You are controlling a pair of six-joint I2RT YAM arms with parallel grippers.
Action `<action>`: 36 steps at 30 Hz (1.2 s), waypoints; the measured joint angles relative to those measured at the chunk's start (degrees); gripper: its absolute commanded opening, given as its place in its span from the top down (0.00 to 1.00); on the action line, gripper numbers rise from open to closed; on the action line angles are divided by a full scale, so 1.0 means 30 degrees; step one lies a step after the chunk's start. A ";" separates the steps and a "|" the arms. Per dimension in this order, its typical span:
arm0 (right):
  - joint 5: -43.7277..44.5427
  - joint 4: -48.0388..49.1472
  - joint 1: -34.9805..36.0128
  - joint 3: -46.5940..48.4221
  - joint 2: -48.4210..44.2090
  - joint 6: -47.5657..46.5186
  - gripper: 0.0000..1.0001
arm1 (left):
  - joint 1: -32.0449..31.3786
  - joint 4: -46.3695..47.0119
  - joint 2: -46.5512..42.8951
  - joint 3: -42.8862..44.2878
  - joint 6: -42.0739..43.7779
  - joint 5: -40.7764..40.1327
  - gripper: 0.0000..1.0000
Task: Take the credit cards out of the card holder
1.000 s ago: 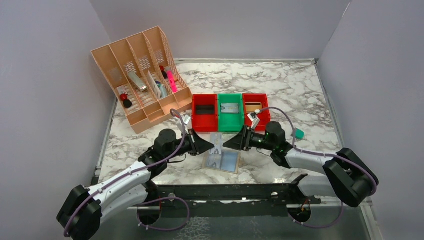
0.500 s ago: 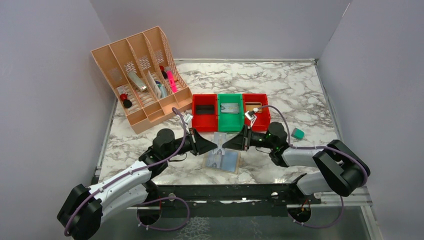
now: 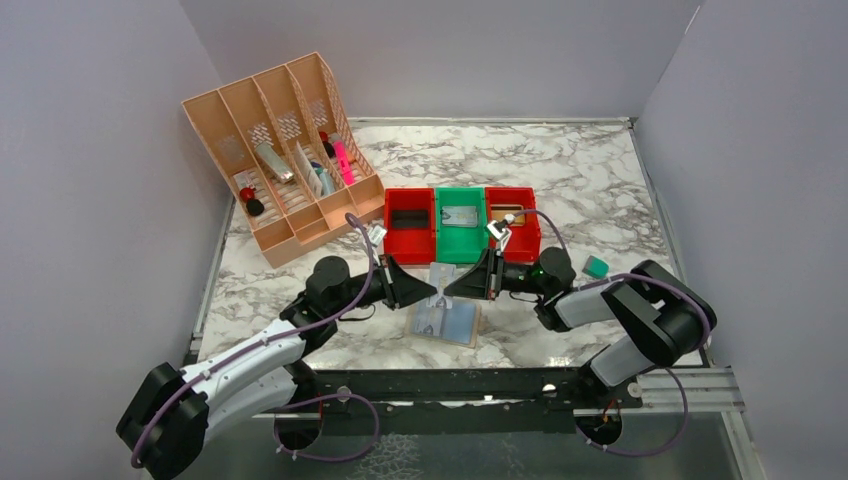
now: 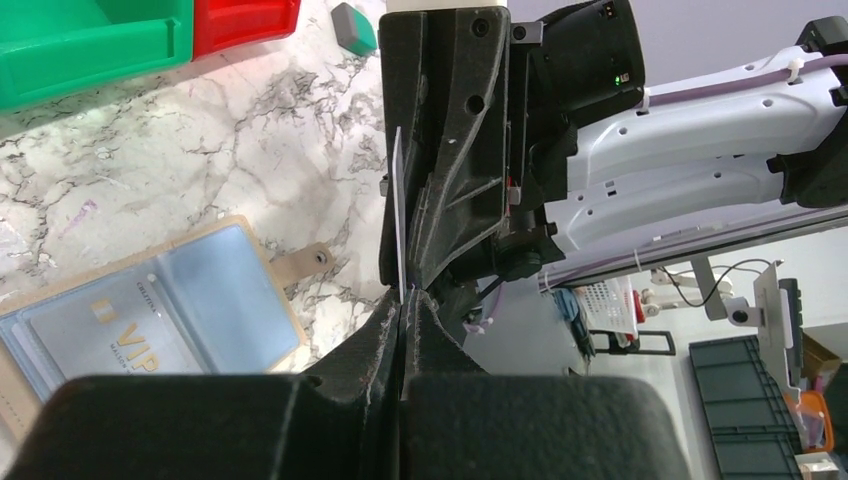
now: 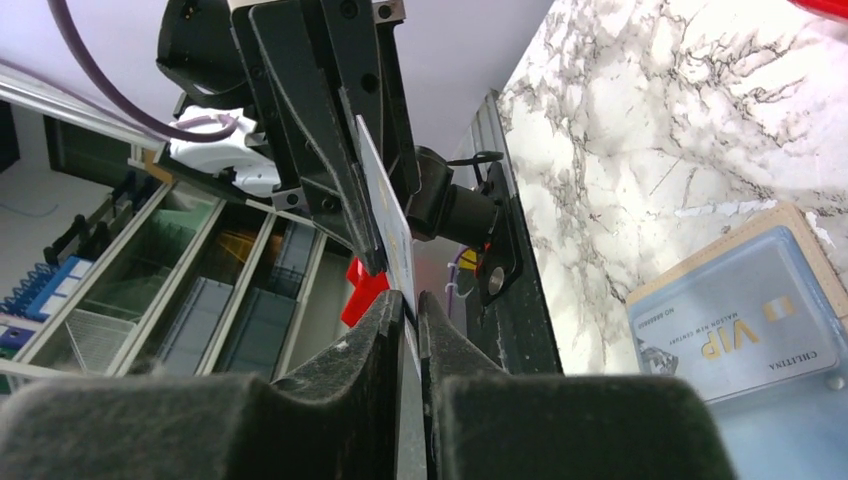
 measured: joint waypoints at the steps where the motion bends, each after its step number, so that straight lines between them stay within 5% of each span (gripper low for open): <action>1: -0.0029 0.0211 -0.0007 -0.0007 0.0080 0.0109 0.91 | 0.0007 0.0015 0.0015 0.0000 -0.0029 0.0000 1.00; 5: -0.0124 0.0641 -0.0036 -0.0058 0.0109 0.0248 0.99 | 0.0095 0.0189 0.0080 -0.0211 -0.0328 -0.0080 0.94; 16: 0.1071 -0.3942 -0.0036 -0.0073 -0.2674 -0.1982 0.99 | 0.0087 -0.1056 0.0131 -0.0539 -0.0692 -0.1559 0.03; 25: 0.6033 -1.4236 -0.0036 0.1275 -0.7708 -0.6492 0.99 | 0.0080 -1.1504 -0.0685 0.4524 0.2965 -0.7905 0.01; 36: 1.3559 -2.4159 -0.0036 0.6739 -0.8306 -1.2356 0.99 | 0.0080 -1.7282 0.0488 0.8852 0.8459 -1.5176 0.01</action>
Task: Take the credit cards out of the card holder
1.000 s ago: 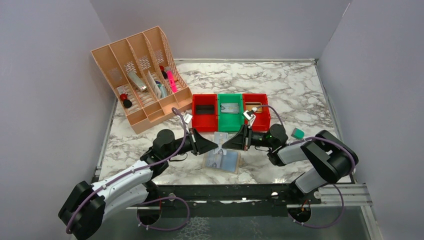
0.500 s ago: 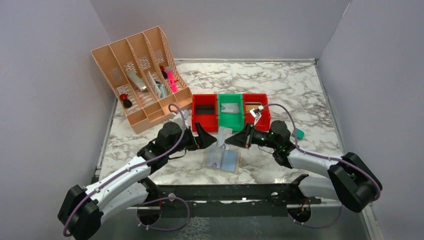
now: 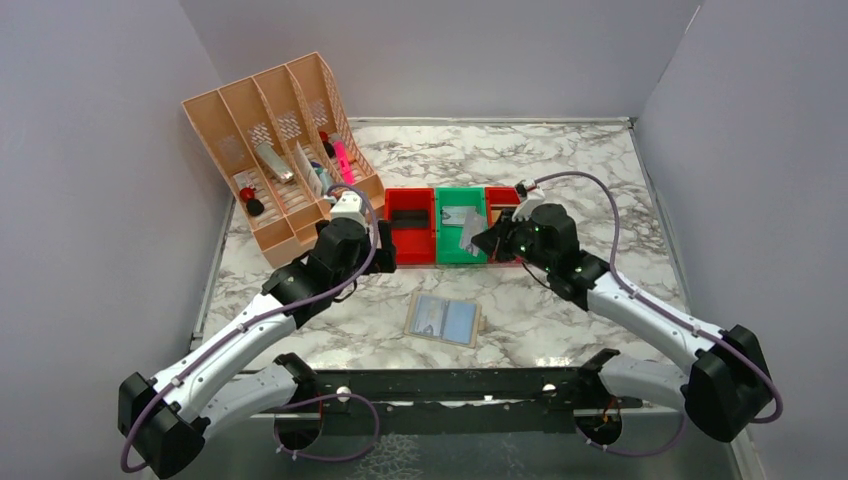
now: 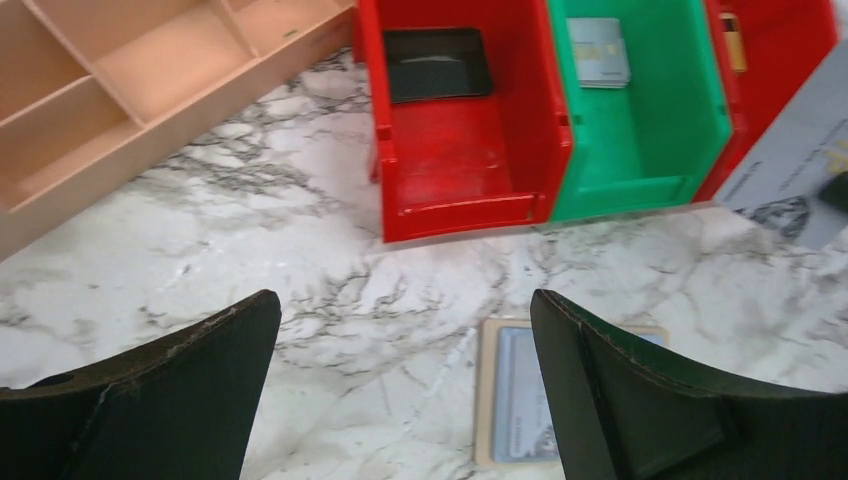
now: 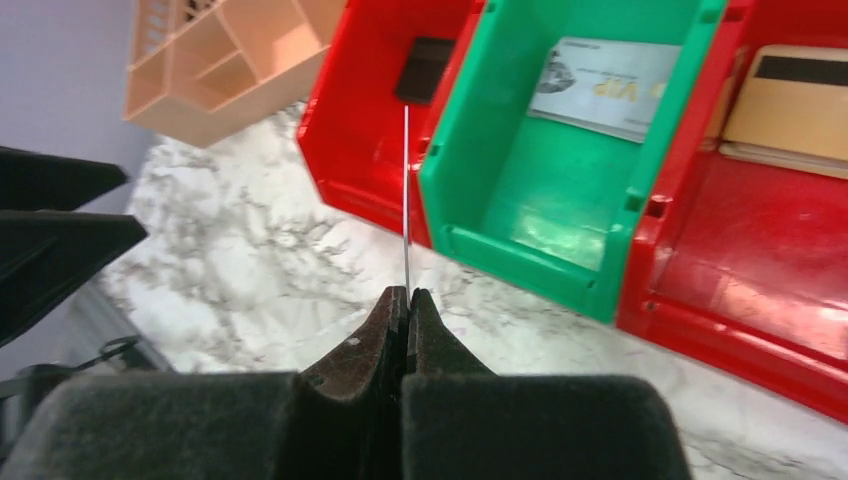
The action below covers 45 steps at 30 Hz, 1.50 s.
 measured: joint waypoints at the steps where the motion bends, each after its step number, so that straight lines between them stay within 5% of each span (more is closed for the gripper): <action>1: 0.0444 -0.0488 0.0000 0.0401 0.0328 -0.0474 0.99 | 0.0000 -0.0087 0.0044 -0.0015 0.0277 -0.0437 0.01; 16: 0.2732 -0.1545 0.0000 0.3286 0.5005 -0.6732 0.99 | 0.0138 -0.1523 -0.1151 -0.1479 0.1078 -0.3942 0.01; 28: 0.3854 -0.0277 0.0226 0.6615 0.9479 -1.3988 0.99 | 0.0175 -0.1610 -0.1246 -0.1617 0.1078 -0.4065 0.01; 35: 0.7264 0.2033 0.1086 0.6419 1.1111 -1.7864 0.99 | 0.0306 -0.1603 -0.1472 -0.1617 0.1158 -0.4036 0.01; 45: 0.8174 0.2492 0.1188 0.6601 1.2939 -2.0159 0.99 | 0.0801 -0.1617 -0.1355 -0.1617 0.1588 -0.3264 0.01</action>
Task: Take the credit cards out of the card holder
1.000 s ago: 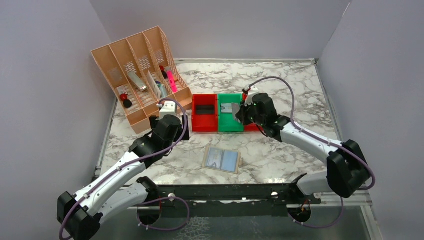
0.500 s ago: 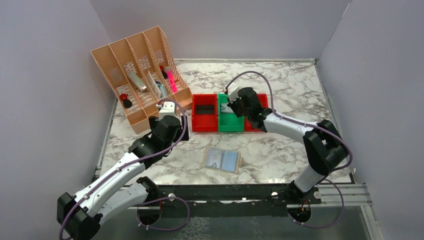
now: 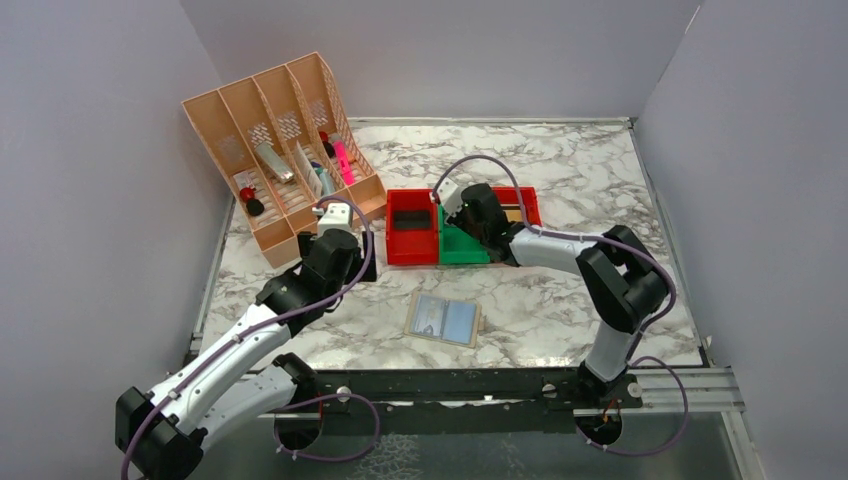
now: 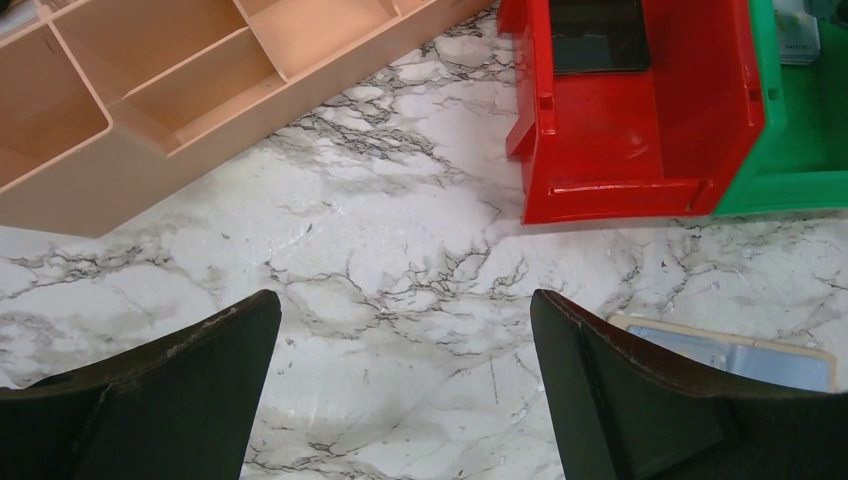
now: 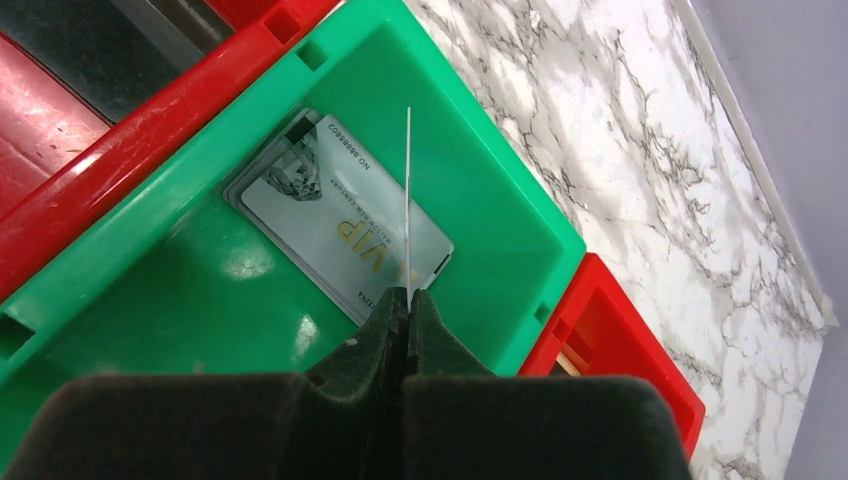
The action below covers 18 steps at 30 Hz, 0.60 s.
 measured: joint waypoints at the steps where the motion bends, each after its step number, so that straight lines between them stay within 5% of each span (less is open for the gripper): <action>1: 0.0036 0.0058 0.0007 0.0000 0.0146 -0.0277 0.98 | 0.0000 0.0007 0.0022 0.0000 0.0022 0.0029 0.01; 11: 0.1392 0.1617 0.0211 0.0000 0.1413 -0.3541 0.93 | 0.0131 0.0000 0.0488 0.0000 0.0095 0.0386 0.01; 18: 0.1450 0.1734 0.0226 0.0000 0.1800 -0.4277 0.80 | 0.0248 0.0000 0.0495 0.0000 0.0175 0.0685 0.01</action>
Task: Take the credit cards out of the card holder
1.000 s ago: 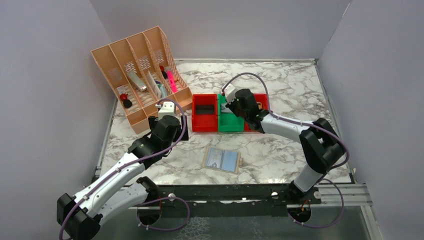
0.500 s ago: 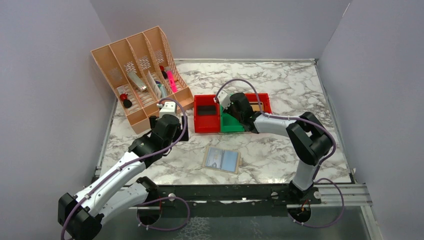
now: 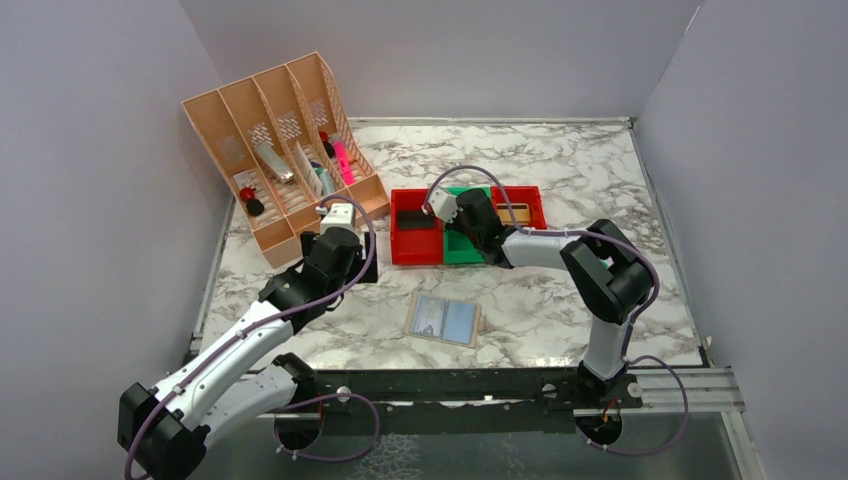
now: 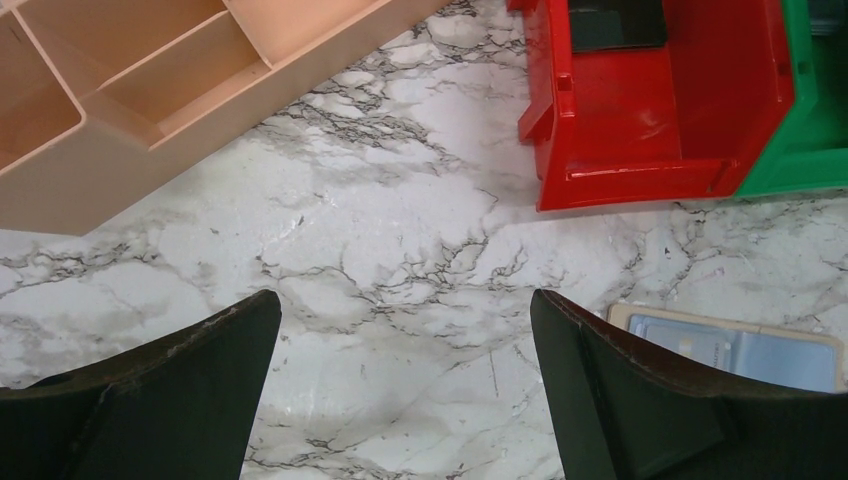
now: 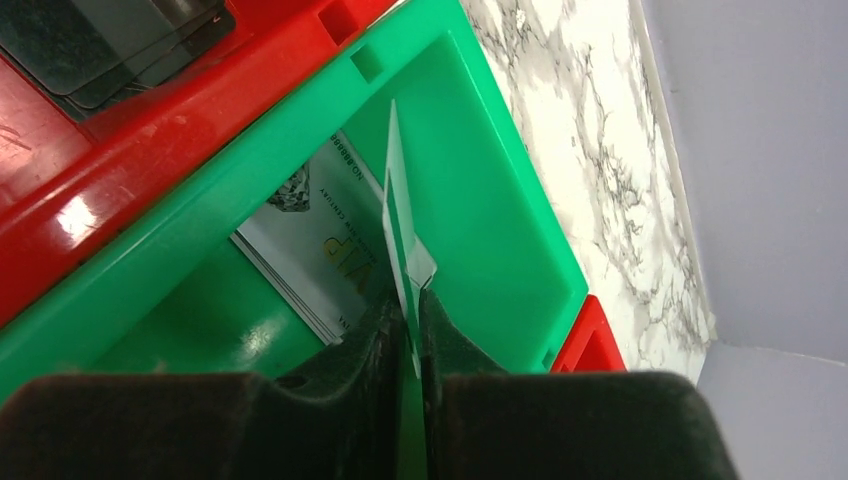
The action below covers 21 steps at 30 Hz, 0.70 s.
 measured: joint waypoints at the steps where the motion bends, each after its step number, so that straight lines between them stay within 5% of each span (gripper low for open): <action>1: -0.0007 0.0007 0.0000 0.0000 0.0000 -0.0022 0.76 | 0.0000 0.0000 0.0022 0.0000 0.0044 0.0109 0.01; 21: -0.0641 -0.0612 0.0000 0.0000 0.0109 0.1005 0.56 | 0.0131 0.0000 0.1224 0.0007 0.0619 0.1406 0.01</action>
